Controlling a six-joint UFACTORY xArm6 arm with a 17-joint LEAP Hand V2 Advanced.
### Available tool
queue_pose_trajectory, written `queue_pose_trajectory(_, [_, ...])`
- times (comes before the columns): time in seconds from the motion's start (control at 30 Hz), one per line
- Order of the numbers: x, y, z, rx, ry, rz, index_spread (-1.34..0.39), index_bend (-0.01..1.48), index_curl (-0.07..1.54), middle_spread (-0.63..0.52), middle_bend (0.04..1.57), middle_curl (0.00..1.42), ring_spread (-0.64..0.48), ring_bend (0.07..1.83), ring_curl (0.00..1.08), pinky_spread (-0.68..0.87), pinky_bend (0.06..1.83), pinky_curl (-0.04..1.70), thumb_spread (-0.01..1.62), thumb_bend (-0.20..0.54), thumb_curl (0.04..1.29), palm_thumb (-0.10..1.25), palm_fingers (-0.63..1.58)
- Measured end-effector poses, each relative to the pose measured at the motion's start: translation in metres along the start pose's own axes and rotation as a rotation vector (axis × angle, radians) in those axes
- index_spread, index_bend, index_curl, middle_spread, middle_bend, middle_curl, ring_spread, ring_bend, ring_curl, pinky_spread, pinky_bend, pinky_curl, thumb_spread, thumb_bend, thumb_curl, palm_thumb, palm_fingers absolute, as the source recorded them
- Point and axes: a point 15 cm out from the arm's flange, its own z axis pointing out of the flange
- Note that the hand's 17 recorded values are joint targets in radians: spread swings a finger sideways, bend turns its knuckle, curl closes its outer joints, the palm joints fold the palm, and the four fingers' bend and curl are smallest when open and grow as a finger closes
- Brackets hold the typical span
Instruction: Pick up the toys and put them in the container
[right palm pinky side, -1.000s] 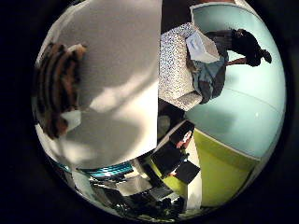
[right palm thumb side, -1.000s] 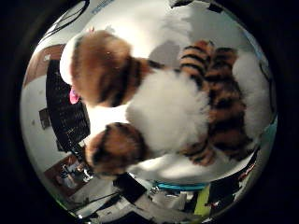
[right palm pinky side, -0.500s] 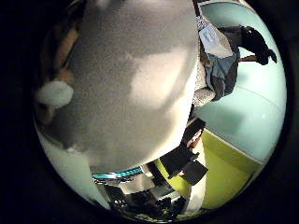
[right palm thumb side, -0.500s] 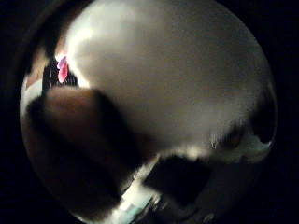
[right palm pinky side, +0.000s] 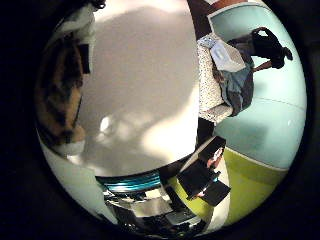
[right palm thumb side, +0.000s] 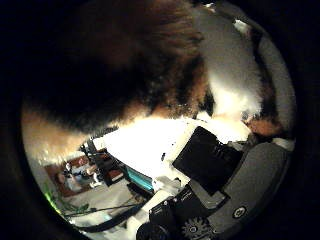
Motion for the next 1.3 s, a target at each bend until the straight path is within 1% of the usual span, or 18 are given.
queue_pose_trajectory(0.1, [-0.022,0.001,-0.025,0.017,-0.003,-0.033,-0.39,1.08,1.02,-0.34,1.21,1.14,-0.29,1.39,0.88,-0.21,1.34,1.03,1.17,-0.004,0.46,0.98,0.94])
queue_pose_trajectory(0.2, [-0.041,0.002,-0.059,0.021,-0.004,-0.057,-0.36,1.09,1.03,-0.32,1.23,1.14,-0.29,1.39,0.90,-0.20,1.32,1.07,1.15,-0.011,0.49,0.98,0.94])
queue_pose_trajectory(0.37, [-0.082,0.009,-0.126,-0.016,-0.014,-0.115,-0.33,1.09,1.04,-0.29,1.24,1.14,-0.28,1.39,0.92,-0.19,1.29,1.15,1.13,-0.013,0.53,0.99,0.94])
queue_pose_trajectory(0.5, [-0.128,0.002,-0.173,0.021,0.008,-0.171,-0.32,1.09,1.04,-0.28,1.24,1.13,-0.28,1.39,0.93,-0.18,1.27,1.18,1.13,-0.013,0.54,0.99,0.94])
queue_pose_trajectory(0.67, [-0.193,-0.001,-0.206,0.059,0.024,-0.245,-0.31,1.08,1.05,-0.27,1.24,1.13,-0.29,1.38,0.93,-0.18,1.25,1.23,1.12,-0.012,0.57,0.99,0.94])
queue_pose_trajectory(0.77, [-0.234,-0.001,-0.215,0.078,0.027,-0.294,-0.31,1.08,1.05,-0.26,1.24,1.13,-0.29,1.37,0.94,-0.17,1.24,1.25,1.12,-0.010,0.58,0.99,0.95])
queue_pose_trajectory(0.97, [-0.325,-0.003,-0.212,0.079,0.026,-0.424,-0.31,1.07,1.05,-0.26,1.23,1.13,-0.28,1.36,0.95,-0.17,1.22,1.28,1.11,-0.012,0.60,1.00,0.95])
queue_pose_trajectory(1.13, [-0.376,-0.013,-0.207,0.106,0.020,-0.497,-0.31,1.06,1.05,-0.26,1.23,1.13,-0.28,1.35,0.95,-0.16,1.21,1.30,1.10,-0.012,0.62,1.00,0.96])
queue_pose_trajectory(1.3, [-0.413,-0.024,-0.213,0.129,0.024,-0.552,-0.31,1.05,1.05,-0.25,1.22,1.13,-0.28,1.35,0.96,-0.17,1.19,1.32,1.08,-0.013,0.64,1.00,0.97])
